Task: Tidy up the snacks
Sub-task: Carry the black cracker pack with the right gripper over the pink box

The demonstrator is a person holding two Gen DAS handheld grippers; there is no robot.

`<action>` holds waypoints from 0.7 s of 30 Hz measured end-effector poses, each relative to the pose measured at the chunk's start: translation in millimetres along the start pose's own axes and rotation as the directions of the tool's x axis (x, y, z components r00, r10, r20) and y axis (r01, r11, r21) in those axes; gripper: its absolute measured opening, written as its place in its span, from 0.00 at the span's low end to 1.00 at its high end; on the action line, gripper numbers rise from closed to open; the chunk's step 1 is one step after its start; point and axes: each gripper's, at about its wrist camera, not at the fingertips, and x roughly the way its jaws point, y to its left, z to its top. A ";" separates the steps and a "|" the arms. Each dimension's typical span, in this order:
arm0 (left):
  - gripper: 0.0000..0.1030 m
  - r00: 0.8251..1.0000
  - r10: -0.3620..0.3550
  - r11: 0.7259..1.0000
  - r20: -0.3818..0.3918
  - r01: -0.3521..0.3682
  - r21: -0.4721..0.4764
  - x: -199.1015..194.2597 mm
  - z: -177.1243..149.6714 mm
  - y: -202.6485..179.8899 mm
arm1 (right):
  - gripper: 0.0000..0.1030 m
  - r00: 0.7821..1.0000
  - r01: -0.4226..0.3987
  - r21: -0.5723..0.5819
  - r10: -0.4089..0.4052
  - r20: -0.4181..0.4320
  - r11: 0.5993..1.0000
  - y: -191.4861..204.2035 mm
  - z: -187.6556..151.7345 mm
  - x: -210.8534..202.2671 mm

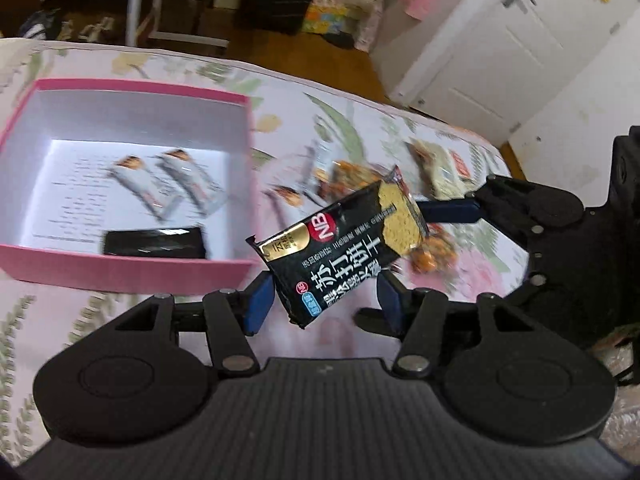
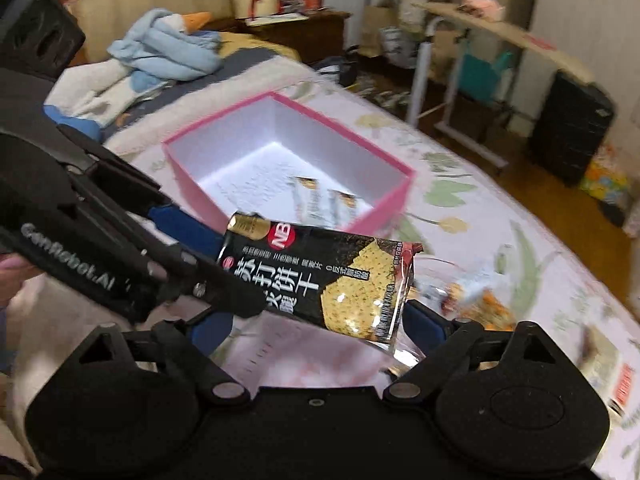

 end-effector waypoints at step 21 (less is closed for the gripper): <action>0.55 0.978 0.208 0.950 -0.029 -0.209 -0.232 62.2 52.2 149.7 | 0.69 0.988 -0.066 0.222 0.095 -0.125 0.973 -4.5 63.0 144.4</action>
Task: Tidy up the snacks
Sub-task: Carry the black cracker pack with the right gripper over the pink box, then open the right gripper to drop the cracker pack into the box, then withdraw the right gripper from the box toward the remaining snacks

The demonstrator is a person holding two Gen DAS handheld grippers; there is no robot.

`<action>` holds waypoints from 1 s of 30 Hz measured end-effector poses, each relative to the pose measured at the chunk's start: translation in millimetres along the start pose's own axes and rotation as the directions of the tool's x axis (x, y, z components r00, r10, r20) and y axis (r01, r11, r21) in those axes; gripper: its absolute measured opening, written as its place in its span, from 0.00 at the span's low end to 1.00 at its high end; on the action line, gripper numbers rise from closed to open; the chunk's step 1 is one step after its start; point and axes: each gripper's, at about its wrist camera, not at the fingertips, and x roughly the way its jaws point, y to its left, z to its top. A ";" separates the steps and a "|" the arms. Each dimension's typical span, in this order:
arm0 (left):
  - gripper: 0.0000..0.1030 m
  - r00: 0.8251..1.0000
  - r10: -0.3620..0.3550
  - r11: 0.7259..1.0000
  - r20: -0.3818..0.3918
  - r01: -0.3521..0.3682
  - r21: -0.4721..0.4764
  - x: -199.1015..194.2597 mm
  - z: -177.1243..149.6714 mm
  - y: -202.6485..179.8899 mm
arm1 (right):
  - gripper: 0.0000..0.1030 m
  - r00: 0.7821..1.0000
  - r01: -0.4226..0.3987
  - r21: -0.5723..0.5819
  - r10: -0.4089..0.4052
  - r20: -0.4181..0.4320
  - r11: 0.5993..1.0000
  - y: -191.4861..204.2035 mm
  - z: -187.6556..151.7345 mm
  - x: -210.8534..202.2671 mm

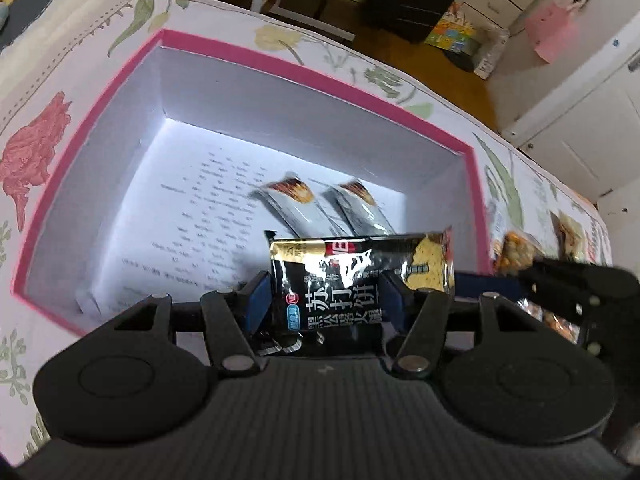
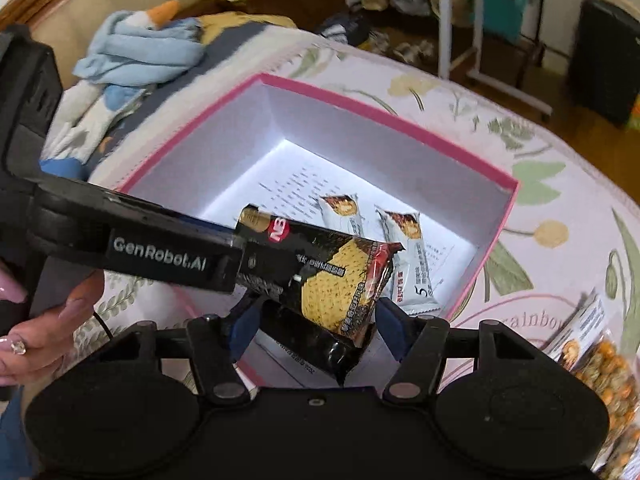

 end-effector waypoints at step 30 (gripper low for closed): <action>0.58 0.980 -0.146 0.874 0.137 0.063 0.481 -120.4 -62.1 -165.0 | 0.68 0.914 0.265 0.193 -0.310 0.263 0.945 -37.0 -137.5 -225.4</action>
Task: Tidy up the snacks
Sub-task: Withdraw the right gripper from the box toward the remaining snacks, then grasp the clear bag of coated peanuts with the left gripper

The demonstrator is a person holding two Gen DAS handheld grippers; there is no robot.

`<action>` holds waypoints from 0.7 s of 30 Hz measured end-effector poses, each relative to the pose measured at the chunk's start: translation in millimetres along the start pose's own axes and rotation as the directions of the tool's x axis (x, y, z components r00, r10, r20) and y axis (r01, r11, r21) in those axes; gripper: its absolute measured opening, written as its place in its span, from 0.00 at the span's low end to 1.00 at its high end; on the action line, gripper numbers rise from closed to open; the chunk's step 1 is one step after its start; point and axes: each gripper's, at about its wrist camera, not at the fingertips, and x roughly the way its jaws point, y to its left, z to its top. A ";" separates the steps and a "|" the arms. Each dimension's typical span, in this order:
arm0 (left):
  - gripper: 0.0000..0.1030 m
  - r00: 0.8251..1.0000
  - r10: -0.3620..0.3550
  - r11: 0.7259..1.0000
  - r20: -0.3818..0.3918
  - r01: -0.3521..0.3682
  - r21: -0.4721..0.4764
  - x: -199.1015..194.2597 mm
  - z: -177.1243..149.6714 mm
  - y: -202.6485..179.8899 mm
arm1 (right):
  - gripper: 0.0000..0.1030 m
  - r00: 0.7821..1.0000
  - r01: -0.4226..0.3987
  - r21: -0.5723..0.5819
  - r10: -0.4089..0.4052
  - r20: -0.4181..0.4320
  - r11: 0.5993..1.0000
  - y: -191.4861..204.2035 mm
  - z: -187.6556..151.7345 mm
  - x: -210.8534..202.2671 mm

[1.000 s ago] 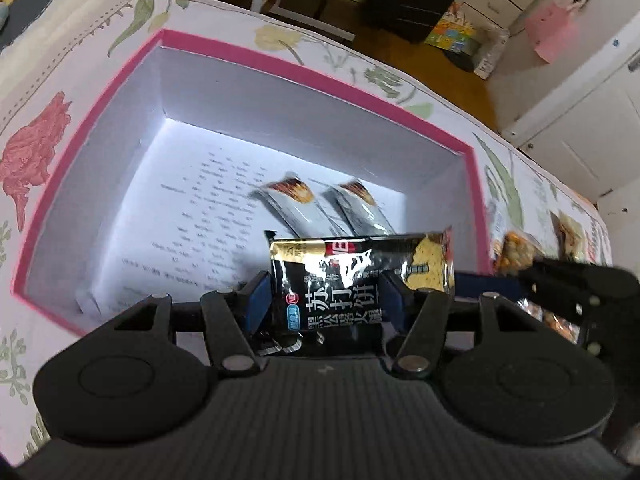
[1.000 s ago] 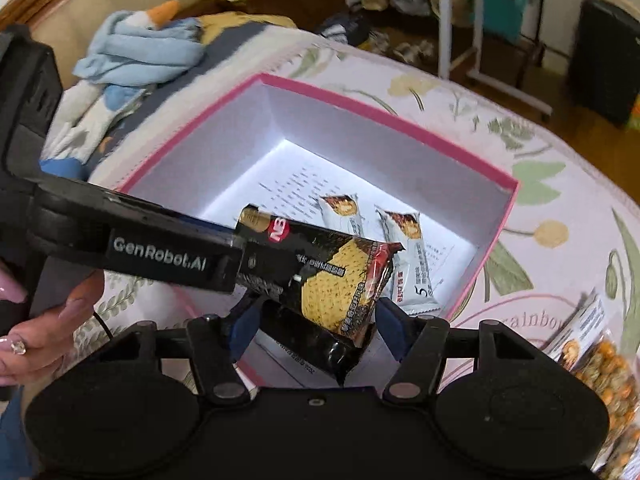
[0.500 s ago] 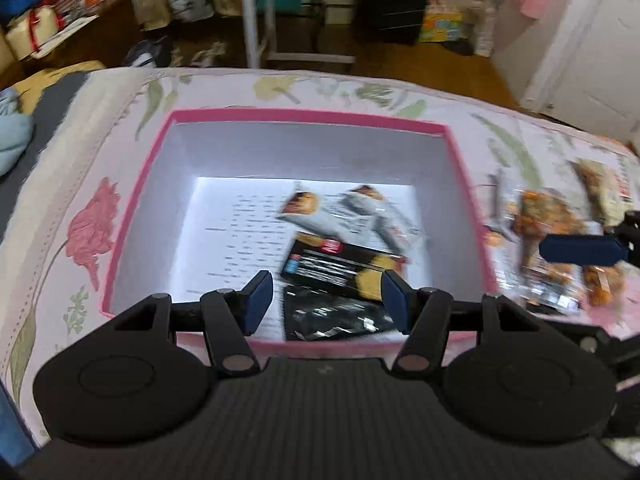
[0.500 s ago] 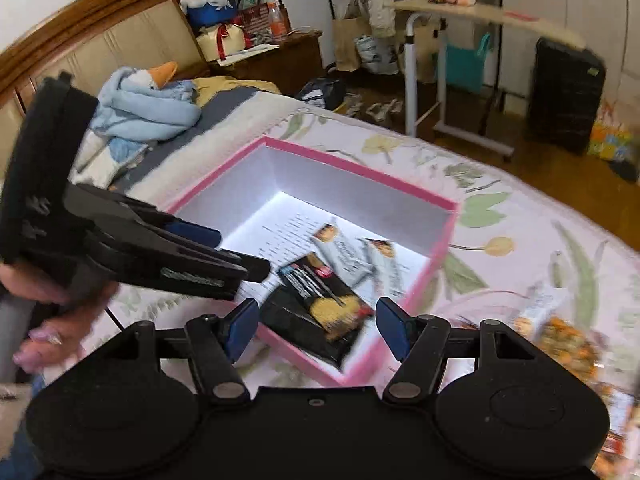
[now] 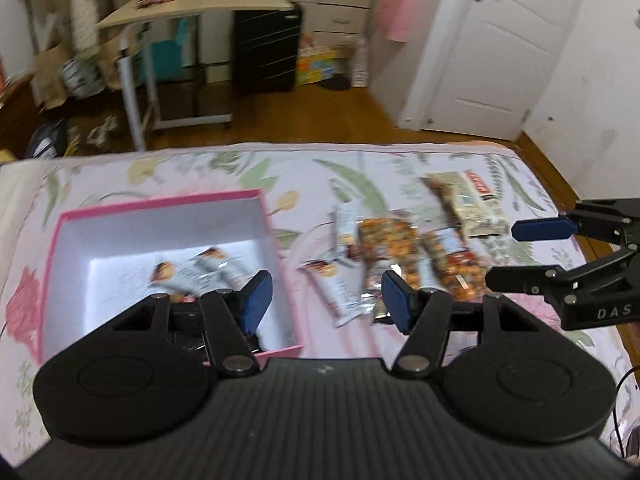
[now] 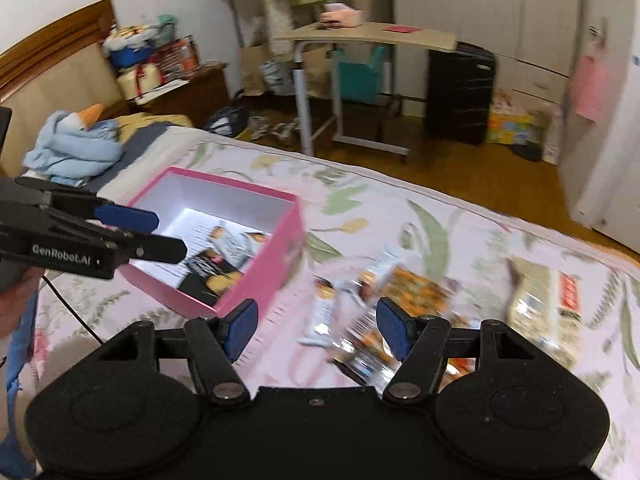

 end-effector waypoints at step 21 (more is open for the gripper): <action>0.53 0.961 -0.133 0.985 -0.244 0.156 0.075 192.2 31.5 -137.4 | 0.80 0.991 0.081 0.020 -0.078 -0.107 0.997 -121.2 -73.6 95.6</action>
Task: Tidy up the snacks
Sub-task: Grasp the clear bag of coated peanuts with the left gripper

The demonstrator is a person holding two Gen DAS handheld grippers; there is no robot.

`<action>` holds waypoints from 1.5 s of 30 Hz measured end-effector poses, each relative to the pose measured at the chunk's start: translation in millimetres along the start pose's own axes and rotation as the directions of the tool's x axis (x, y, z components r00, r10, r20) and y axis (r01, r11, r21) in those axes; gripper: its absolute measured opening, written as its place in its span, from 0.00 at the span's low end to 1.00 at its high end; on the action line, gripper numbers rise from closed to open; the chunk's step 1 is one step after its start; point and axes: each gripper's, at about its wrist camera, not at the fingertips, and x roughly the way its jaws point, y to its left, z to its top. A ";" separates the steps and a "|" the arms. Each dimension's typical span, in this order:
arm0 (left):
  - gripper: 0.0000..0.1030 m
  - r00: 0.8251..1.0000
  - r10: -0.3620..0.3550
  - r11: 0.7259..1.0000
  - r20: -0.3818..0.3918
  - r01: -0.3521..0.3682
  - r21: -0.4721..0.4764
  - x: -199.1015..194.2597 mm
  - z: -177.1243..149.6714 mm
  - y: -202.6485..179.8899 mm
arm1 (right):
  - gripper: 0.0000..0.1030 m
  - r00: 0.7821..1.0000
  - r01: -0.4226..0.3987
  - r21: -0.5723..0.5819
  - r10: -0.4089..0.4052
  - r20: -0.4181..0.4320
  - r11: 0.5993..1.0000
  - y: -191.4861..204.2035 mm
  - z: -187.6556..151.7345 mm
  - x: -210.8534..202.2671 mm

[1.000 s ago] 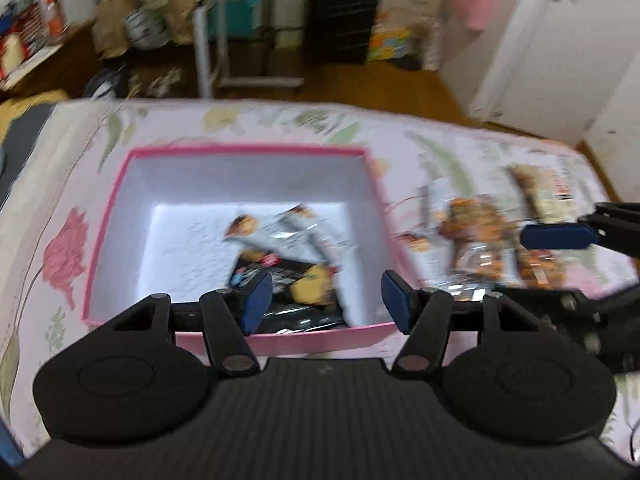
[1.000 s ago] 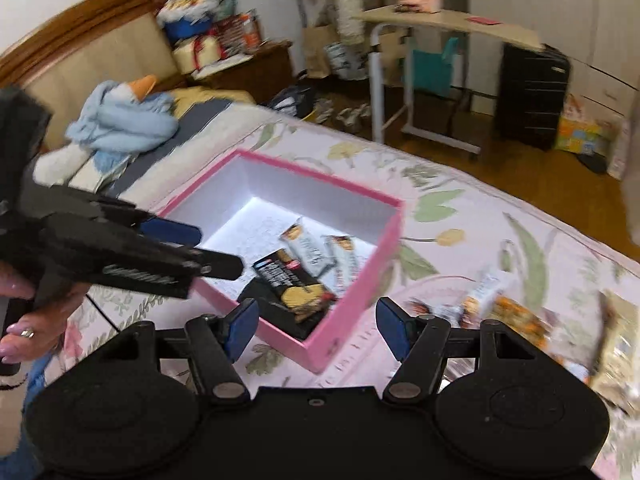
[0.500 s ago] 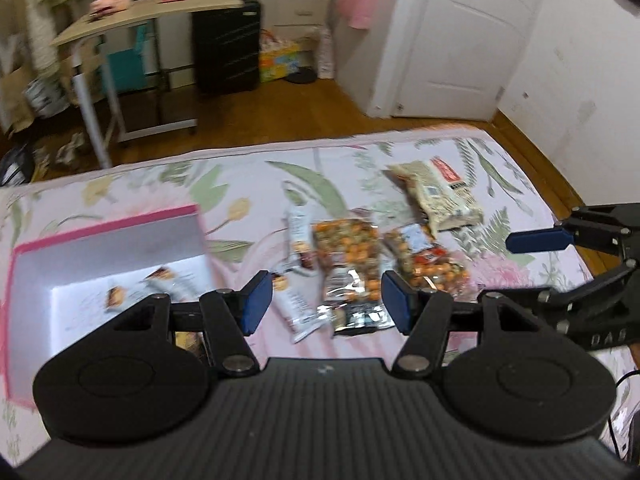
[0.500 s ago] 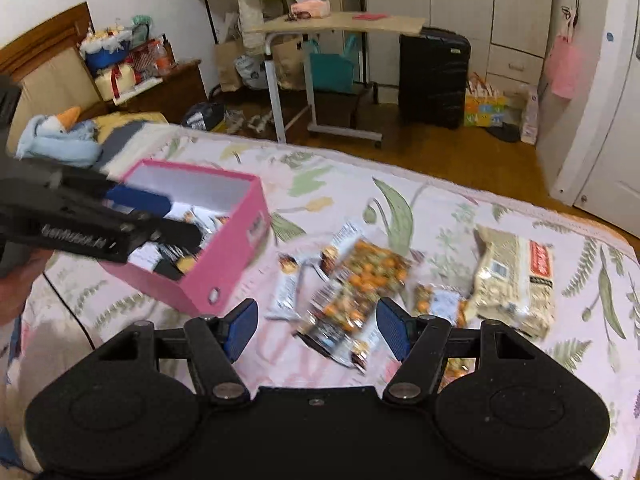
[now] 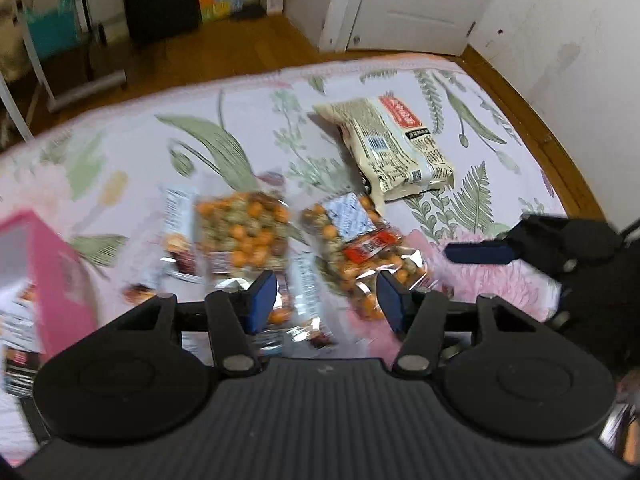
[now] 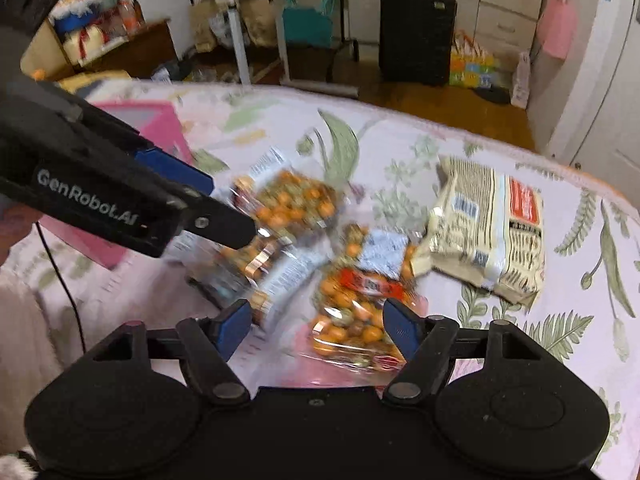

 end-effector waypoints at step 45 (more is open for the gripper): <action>0.48 0.970 -0.199 0.973 -0.141 0.178 -0.150 85.8 -48.1 -22.4 | 0.88 0.988 0.141 0.132 -0.131 -0.081 0.981 8.7 -52.2 39.6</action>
